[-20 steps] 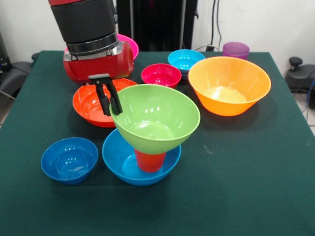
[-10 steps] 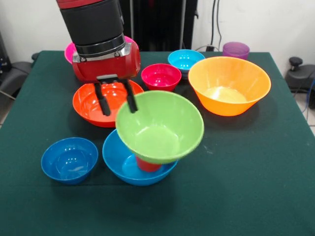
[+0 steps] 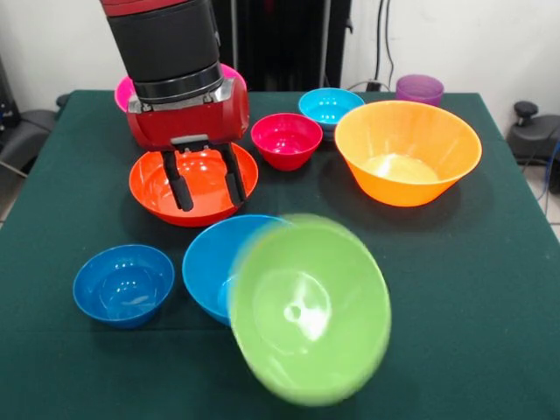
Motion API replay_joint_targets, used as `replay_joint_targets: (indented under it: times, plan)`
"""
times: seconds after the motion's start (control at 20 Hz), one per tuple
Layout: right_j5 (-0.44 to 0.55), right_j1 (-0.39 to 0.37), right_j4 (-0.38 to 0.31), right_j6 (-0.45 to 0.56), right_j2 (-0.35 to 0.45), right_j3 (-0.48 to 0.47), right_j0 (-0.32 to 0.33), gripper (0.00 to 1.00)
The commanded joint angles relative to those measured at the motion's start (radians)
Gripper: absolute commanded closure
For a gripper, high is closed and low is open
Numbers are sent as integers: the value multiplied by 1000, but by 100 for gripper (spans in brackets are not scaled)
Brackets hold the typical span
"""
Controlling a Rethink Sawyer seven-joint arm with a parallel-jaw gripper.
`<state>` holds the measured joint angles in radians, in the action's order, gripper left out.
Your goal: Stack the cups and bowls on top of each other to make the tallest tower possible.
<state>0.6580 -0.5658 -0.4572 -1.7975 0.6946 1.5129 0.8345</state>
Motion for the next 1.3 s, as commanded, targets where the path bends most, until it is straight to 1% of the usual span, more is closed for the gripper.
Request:
replay_joint_targets:
  times: [0.05, 0.4, 0.75, 0.8, 0.85, 1.0, 1.1, 1.2, 1.3]
  plan:
    - [-81, 6, -81, 43, -27, 29, -45, 0]
    - [-71, 12, -67, 40, -38, 30, -55, 0]
    - [-72, -21, -57, -19, -63, 71, -92, 0]
    - [-63, -26, -55, -33, -73, 74, -105, 0]
    - [-81, -36, -58, -54, -81, 83, -119, 0]
    - [-106, -85, -62, -142, -134, 115, -184, 0]
    - [-104, -112, -54, -191, -166, 130, -228, 0]
    - [-108, -122, -43, -236, -202, 135, -279, 0]
    - [-143, -118, -37, -283, -241, 134, -332, 0]
